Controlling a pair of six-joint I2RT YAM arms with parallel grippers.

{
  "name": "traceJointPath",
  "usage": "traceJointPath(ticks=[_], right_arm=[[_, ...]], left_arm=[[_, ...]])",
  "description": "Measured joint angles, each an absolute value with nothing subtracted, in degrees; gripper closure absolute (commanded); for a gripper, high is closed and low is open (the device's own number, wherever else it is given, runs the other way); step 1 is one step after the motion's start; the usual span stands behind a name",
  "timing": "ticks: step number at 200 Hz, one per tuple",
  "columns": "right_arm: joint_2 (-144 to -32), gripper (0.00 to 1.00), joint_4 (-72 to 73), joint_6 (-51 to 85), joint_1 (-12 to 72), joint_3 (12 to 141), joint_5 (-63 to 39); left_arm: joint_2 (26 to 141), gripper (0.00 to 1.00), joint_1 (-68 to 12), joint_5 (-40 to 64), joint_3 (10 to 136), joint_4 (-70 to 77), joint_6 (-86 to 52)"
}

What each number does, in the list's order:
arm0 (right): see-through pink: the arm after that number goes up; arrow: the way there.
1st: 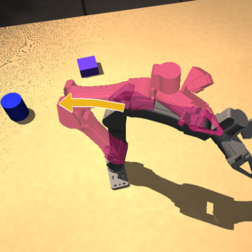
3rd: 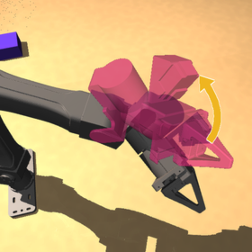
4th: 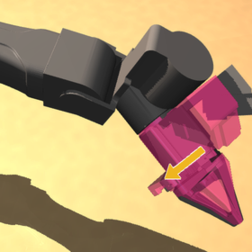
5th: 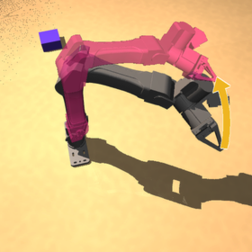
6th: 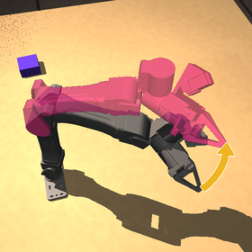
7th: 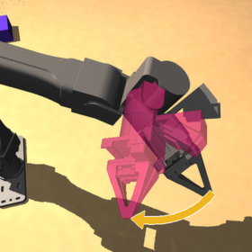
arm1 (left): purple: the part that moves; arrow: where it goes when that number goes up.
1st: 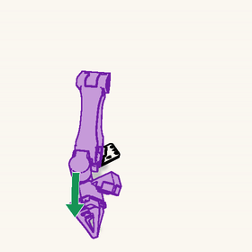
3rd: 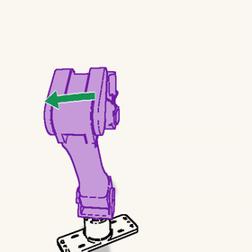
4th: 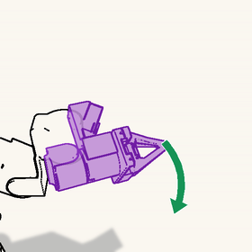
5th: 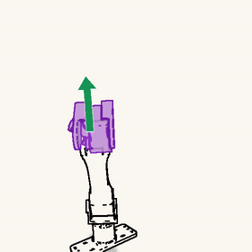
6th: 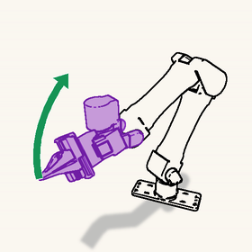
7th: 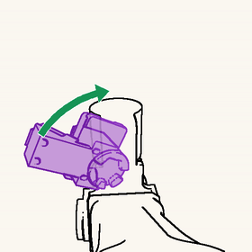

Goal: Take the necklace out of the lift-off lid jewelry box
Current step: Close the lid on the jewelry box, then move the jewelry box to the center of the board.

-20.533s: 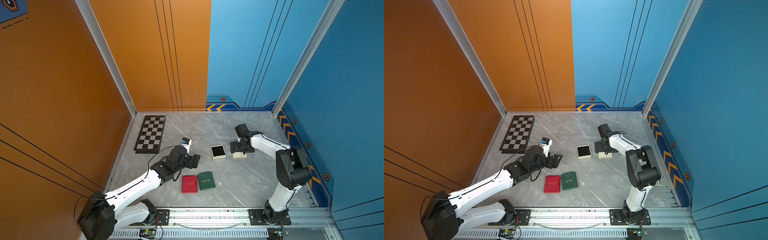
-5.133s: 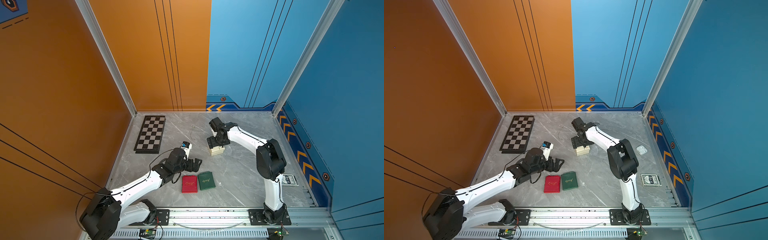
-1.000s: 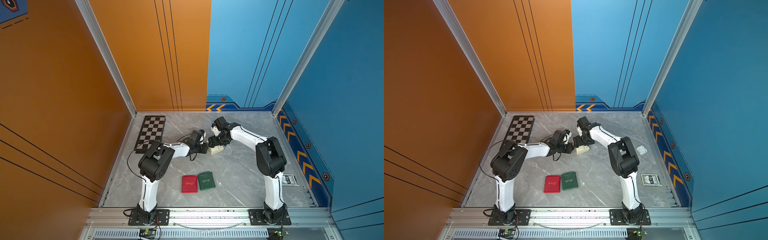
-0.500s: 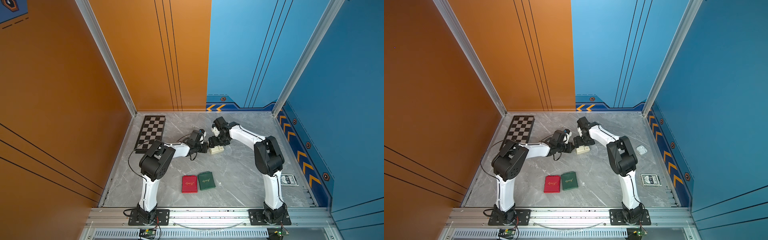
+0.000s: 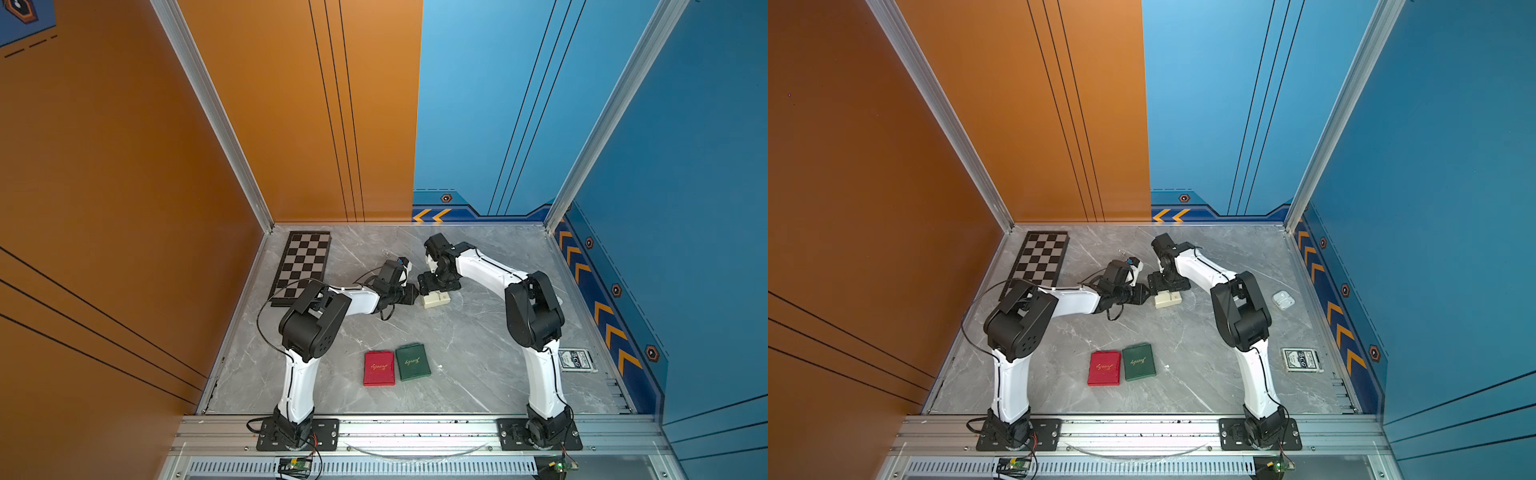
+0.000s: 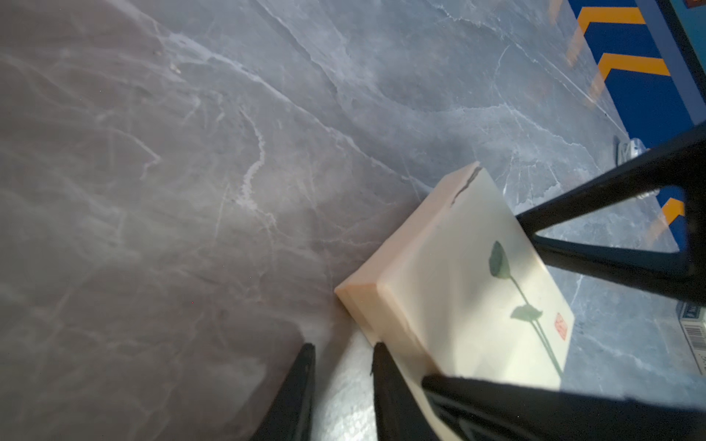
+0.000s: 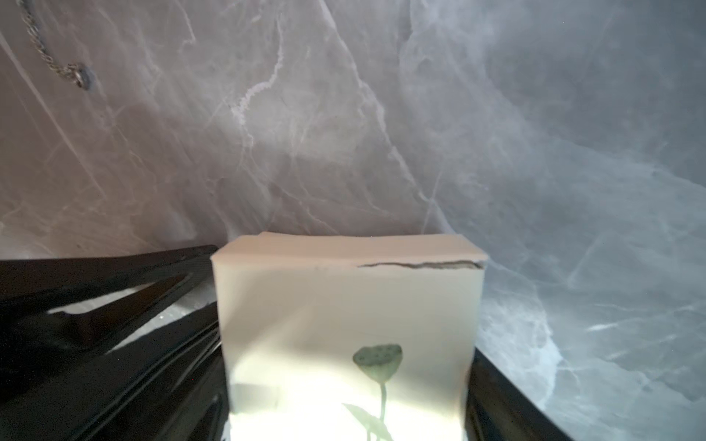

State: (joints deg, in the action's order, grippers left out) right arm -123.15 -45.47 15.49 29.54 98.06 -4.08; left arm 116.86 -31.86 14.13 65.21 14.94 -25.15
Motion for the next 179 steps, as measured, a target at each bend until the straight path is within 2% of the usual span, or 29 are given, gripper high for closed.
traceJointPath(ticks=[51,103,179], right_arm=[[-123.0,0.24,-44.9,18.0,33.6,97.2,1.6],[-119.3,0.24,-38.6,19.1,32.3,90.3,0.8],[-111.2,0.23,-36.6,14.3,19.1,78.8,0.2]], left_arm=[[109.8,0.62,-30.3,12.2,54.9,18.2,-26.6],[101.9,0.57,-30.0,9.7,49.3,17.1,-26.6],[85.3,0.45,-30.5,5.5,44.0,12.5,-26.3]])
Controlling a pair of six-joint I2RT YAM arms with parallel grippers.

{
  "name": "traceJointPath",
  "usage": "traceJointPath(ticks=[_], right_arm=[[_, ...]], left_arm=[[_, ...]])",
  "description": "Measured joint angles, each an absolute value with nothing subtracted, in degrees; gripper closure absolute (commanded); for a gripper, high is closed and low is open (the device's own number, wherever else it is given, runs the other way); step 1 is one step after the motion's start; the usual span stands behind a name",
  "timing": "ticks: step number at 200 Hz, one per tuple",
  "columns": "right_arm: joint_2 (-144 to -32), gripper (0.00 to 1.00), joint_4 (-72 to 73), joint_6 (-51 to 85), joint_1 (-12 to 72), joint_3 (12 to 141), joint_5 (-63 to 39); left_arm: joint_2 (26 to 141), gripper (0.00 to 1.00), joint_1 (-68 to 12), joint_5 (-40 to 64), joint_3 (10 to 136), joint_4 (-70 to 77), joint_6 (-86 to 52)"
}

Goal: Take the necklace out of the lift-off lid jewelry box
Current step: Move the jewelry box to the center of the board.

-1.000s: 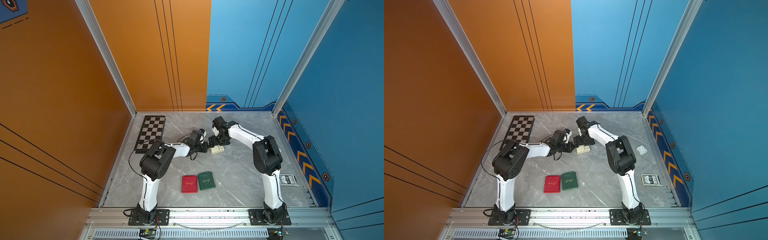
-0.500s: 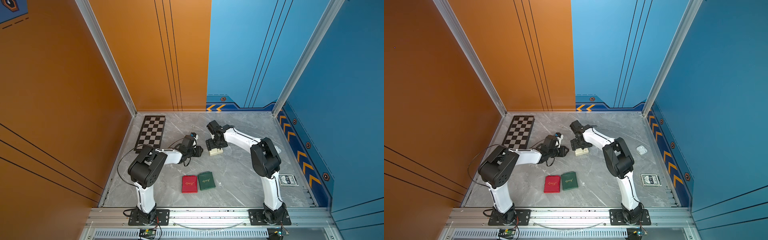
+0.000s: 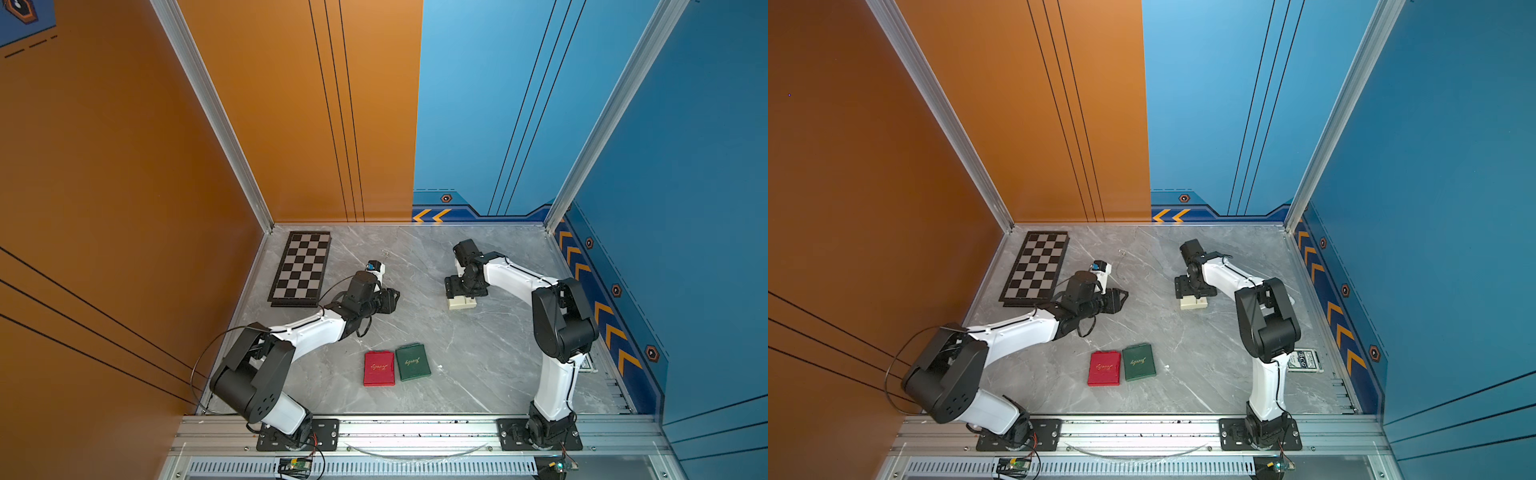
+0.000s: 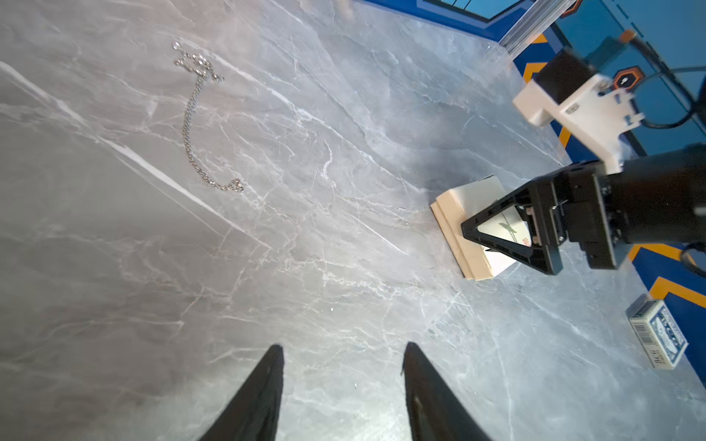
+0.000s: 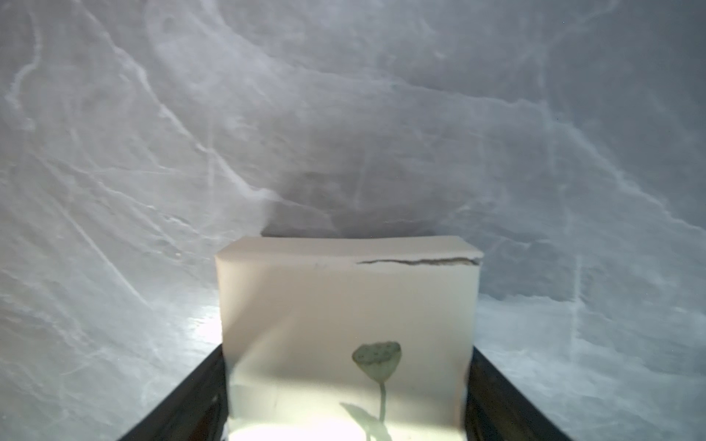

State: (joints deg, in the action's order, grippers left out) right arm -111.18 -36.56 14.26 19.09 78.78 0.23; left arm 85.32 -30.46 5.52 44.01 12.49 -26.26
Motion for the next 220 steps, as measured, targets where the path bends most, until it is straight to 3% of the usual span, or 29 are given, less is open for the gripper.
traceJointPath(ticks=[79,160,220], right_arm=[[-109.8,0.22,-36.4,8.7,11.1,76.8,0.7],[-109.8,0.01,-37.3,7.8,9.5,74.5,1.5],[-108.2,0.00,-38.7,7.9,8.8,72.8,1.7]], left_arm=[[68.0,0.34,-31.3,0.4,42.2,-0.3,-24.4],[61.1,0.15,-31.6,-0.9,38.9,-5.7,-24.3],[57.5,0.05,-31.6,-1.6,38.4,-7.3,-23.6]])
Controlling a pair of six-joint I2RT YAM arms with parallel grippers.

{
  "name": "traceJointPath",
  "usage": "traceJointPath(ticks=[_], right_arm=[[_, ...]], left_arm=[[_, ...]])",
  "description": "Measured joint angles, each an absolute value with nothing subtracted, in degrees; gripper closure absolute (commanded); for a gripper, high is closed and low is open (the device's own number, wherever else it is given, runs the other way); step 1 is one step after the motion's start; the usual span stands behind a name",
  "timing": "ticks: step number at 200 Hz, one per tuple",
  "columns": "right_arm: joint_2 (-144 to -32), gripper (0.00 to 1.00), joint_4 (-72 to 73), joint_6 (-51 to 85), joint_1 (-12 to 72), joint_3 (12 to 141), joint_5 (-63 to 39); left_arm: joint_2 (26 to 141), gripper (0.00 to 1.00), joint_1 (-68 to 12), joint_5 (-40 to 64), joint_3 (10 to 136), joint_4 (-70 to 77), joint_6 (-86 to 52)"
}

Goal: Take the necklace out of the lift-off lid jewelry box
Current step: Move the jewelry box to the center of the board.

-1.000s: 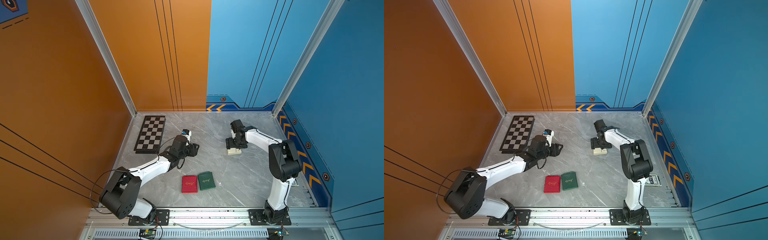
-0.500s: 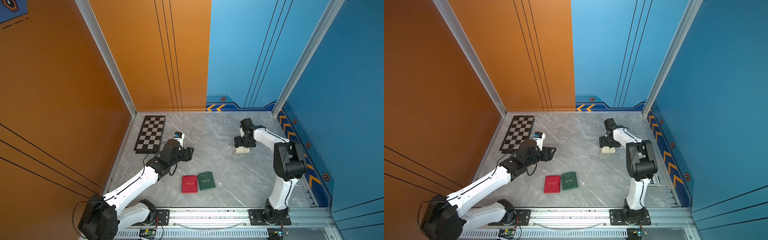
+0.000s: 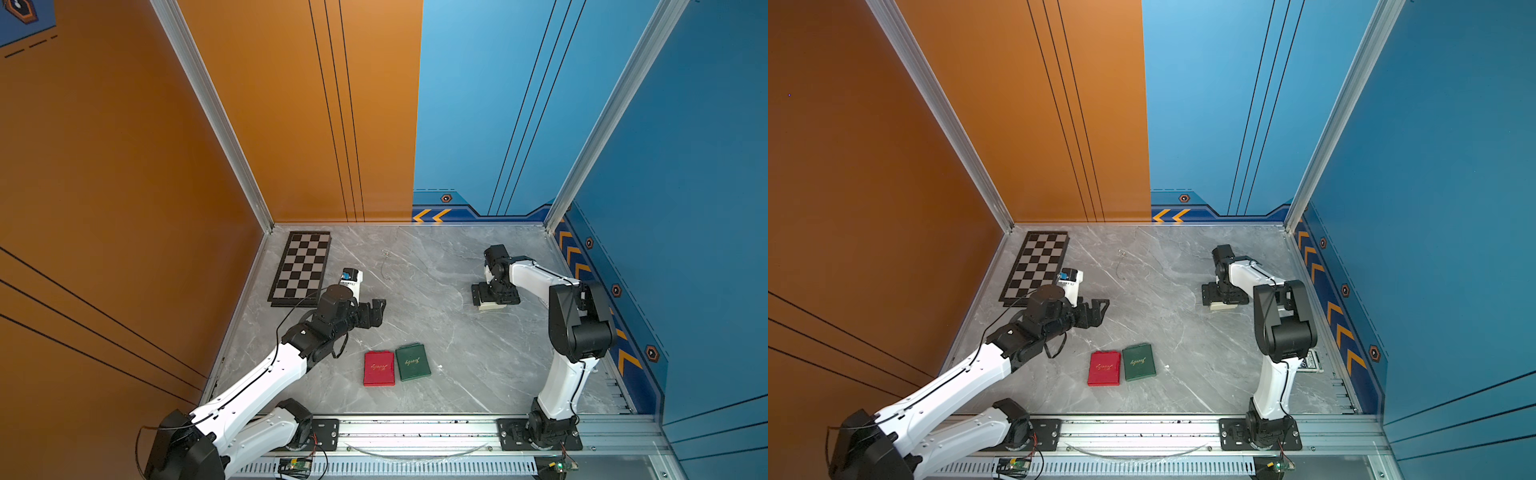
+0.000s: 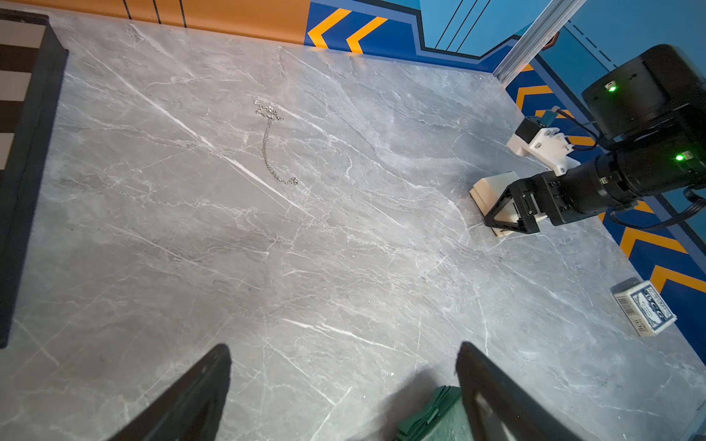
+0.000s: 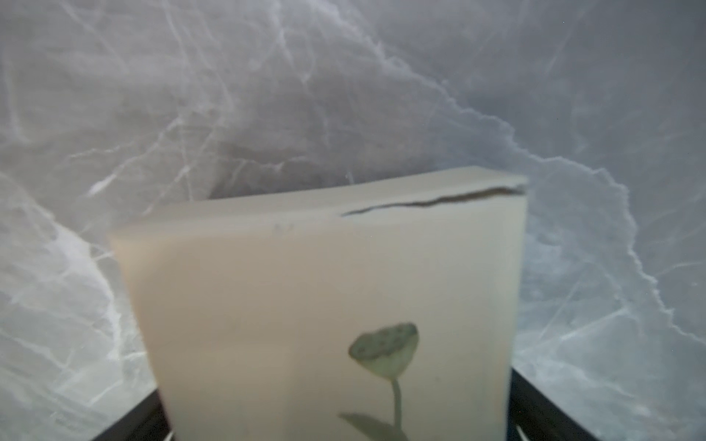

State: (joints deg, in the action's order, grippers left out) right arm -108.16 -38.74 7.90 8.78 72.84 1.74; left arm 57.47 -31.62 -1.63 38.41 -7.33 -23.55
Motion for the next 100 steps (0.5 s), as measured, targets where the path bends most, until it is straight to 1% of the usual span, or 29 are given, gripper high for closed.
traceJointPath(ticks=[52,100], right_arm=[[-100.6,0.00,-39.0,8.6,8.8,72.6,1.3],[-97.6,0.00,-39.6,9.1,9.6,71.8,1.3]], left_arm=[[55.5,0.03,-31.6,-2.4,38.4,-10.8,-23.4],[55.1,0.03,-31.6,-2.4,38.4,-12.5,-23.4]])
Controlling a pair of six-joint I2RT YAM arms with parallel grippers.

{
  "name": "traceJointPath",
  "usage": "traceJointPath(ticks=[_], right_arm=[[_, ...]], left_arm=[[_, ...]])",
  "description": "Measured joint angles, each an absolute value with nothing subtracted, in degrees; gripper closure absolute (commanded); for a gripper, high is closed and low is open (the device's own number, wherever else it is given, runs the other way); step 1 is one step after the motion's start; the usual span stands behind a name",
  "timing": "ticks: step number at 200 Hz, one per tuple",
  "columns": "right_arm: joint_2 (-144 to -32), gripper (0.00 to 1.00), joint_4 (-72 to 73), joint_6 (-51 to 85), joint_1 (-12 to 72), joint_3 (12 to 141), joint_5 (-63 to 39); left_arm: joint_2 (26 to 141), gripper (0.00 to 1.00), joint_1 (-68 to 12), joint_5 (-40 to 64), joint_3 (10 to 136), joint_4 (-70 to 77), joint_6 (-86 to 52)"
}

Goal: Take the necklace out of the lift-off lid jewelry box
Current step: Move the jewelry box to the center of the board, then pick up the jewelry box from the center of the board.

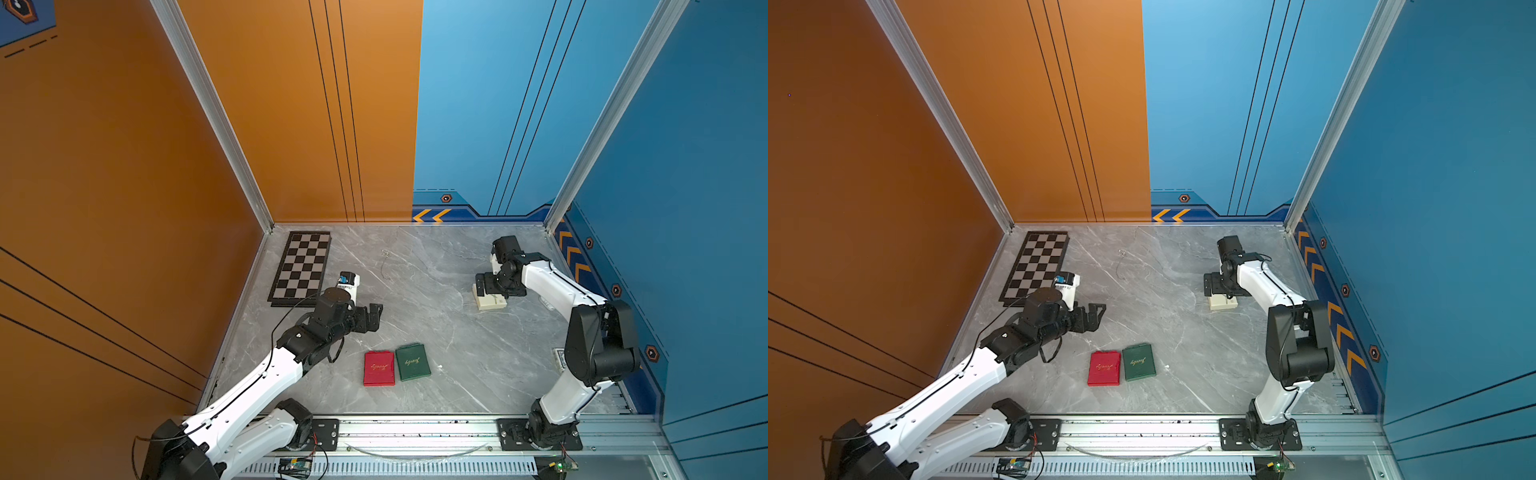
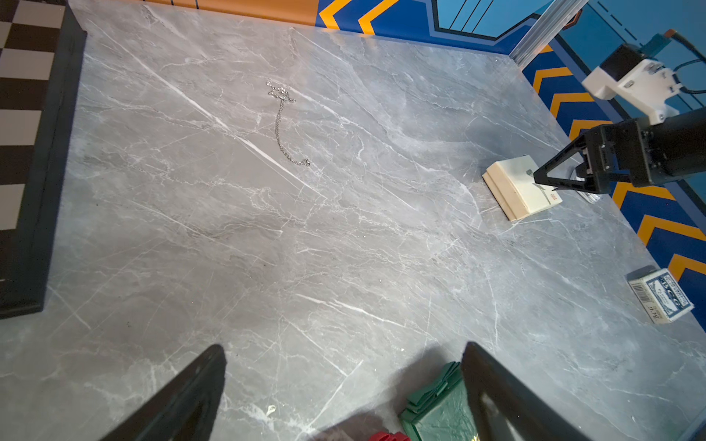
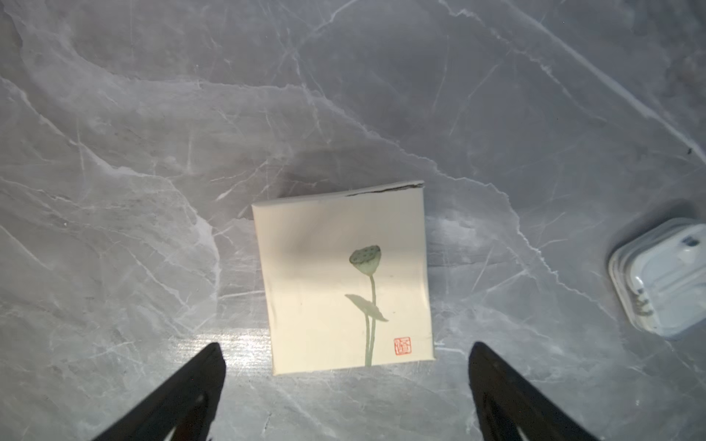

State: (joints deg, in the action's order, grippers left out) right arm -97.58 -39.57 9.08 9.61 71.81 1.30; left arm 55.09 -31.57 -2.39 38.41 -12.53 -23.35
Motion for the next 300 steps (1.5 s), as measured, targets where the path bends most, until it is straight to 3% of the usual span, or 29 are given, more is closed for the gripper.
traceJointPath(ticks=[35,113,152,201,300], right_arm=[[-93.4,0.00,-40.1,11.5,16.5,69.6,1.4],[-89.1,0.01,-39.4,26.6,49.0,65.0,3.5],[-89.1,0.00,-39.0,34.7,60.1,63.6,6.2],[-92.2,0.00,-37.5,40.2,65.7,63.3,7.9],[-98.8,0.02,-35.3,41.9,66.3,63.5,7.8]], left_arm=[[53.8,0.03,-31.7,-2.4,38.5,-15.2,-23.7],[50.3,0.03,-33.1,-4.0,38.7,-20.5,-26.2],[50.2,0.03,-33.1,-4.6,38.2,-20.8,-26.4],[50.2,0.03,-33.1,-4.6,37.8,-20.9,-26.4],[47.6,0.02,-33.1,-4.5,36.5,-21.1,-26.4]])
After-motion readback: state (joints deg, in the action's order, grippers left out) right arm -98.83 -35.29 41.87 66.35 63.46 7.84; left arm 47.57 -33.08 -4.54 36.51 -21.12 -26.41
